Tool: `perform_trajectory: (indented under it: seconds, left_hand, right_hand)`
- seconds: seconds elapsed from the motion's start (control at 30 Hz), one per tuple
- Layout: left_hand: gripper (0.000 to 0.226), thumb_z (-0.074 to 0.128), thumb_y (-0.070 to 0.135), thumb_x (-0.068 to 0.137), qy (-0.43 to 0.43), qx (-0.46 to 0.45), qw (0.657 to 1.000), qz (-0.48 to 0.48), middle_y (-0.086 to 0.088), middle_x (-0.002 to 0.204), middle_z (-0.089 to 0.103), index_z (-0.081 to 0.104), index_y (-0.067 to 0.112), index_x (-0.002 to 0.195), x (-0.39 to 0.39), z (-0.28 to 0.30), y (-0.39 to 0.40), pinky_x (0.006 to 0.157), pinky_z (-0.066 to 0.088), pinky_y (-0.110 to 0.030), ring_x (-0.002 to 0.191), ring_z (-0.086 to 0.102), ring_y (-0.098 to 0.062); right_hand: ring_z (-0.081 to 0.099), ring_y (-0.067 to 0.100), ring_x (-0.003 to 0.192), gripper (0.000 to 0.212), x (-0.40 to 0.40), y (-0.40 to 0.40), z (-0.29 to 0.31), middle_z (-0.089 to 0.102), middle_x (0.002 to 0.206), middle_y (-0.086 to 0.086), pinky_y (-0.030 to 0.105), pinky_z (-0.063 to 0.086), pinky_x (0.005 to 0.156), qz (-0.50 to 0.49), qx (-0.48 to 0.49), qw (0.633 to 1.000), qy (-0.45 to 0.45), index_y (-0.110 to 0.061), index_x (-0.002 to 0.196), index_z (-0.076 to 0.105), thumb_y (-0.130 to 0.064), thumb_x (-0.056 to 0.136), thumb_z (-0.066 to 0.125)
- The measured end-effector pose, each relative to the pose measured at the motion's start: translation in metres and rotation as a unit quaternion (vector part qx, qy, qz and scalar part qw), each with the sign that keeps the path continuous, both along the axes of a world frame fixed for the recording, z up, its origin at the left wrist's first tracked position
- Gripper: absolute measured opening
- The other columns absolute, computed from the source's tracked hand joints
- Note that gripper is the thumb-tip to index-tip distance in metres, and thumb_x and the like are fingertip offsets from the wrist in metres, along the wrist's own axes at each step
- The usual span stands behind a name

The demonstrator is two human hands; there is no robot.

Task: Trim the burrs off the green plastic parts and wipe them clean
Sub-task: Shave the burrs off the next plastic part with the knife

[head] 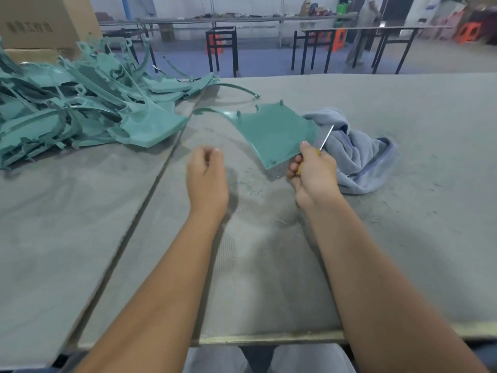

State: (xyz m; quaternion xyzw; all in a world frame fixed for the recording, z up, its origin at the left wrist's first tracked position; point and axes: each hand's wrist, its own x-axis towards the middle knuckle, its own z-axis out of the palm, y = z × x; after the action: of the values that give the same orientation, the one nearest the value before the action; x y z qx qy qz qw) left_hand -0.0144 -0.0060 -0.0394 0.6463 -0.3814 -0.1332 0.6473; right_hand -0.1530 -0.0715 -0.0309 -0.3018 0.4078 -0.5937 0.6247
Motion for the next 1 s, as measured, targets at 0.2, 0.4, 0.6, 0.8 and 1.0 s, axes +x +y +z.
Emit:
perform_trajectory:
  seconds: [0.2, 0.4, 0.6, 0.8, 1.0]
  left_hand:
    - [0.008, 0.053, 0.026, 0.098, 0.056, 0.016, 0.980, -0.188, 0.023, 0.088, 0.068, 0.059, 0.027, 0.103, -0.006, -0.002, -0.003, 0.070, 0.046, -0.008, 0.081, 0.061, 0.012]
    - [0.024, 0.043, 0.000, 0.099, 0.249, -0.014, 0.948, -0.195, -0.009, 0.100, 0.071, 0.052, 0.008, 0.120, 0.012, 0.003, -0.008, 0.060, 0.054, -0.021, 0.076, 0.074, -0.018]
    - [0.022, 0.042, -0.002, 0.099, 0.315, -0.041, 0.930, -0.185, -0.006, 0.084, 0.074, 0.057, 0.012, 0.107, 0.019, 0.000, -0.010, 0.063, 0.056, -0.023, 0.070, 0.073, -0.020]
    - [0.019, 0.042, 0.004, 0.102, 0.330, -0.032, 0.926, -0.179, -0.012, 0.099, 0.069, 0.054, 0.018, 0.101, 0.021, -0.002, -0.014, 0.063, 0.057, -0.024, 0.072, 0.074, -0.021]
    - [0.019, 0.042, 0.001, 0.101, 0.298, -0.005, 0.937, -0.183, -0.012, 0.094, 0.069, 0.051, 0.008, 0.115, 0.020, -0.005, -0.017, 0.059, 0.057, -0.024, 0.067, 0.073, -0.020]
  right_hand:
    - [0.039, 0.009, 0.041, 0.013, 0.015, 0.016, 0.002, 0.049, 0.054, -0.002, 0.020, 0.037, 0.044, 0.121, 0.003, 0.992, 0.018, -0.011, 0.089, 0.051, -0.017, 0.101, 0.049]
    - [0.031, 0.011, 0.040, 0.015, 0.011, 0.019, 0.004, 0.044, 0.057, 0.000, 0.025, 0.024, 0.047, 0.162, -0.031, 0.980, 0.114, -0.010, 0.089, 0.054, -0.021, 0.098, 0.053]
    - [0.051, 0.013, 0.040, 0.025, 0.002, 0.018, 0.003, 0.060, 0.051, -0.001, 0.025, 0.043, 0.047, 0.114, -0.088, 0.970, 0.198, -0.009, 0.079, 0.061, -0.023, 0.097, 0.051]
    - [0.026, 0.007, 0.040, 0.052, 0.004, 0.010, -0.001, 0.035, 0.048, -0.009, 0.021, 0.025, 0.042, 0.102, -0.054, 0.973, 0.198, -0.016, 0.074, 0.065, -0.052, 0.098, 0.036]
    - [0.038, 0.009, 0.045, 0.030, 0.004, 0.010, -0.011, 0.048, 0.057, -0.003, 0.023, 0.036, 0.048, 0.091, -0.117, 0.948, 0.280, -0.019, 0.073, 0.047, -0.028, 0.101, 0.045]
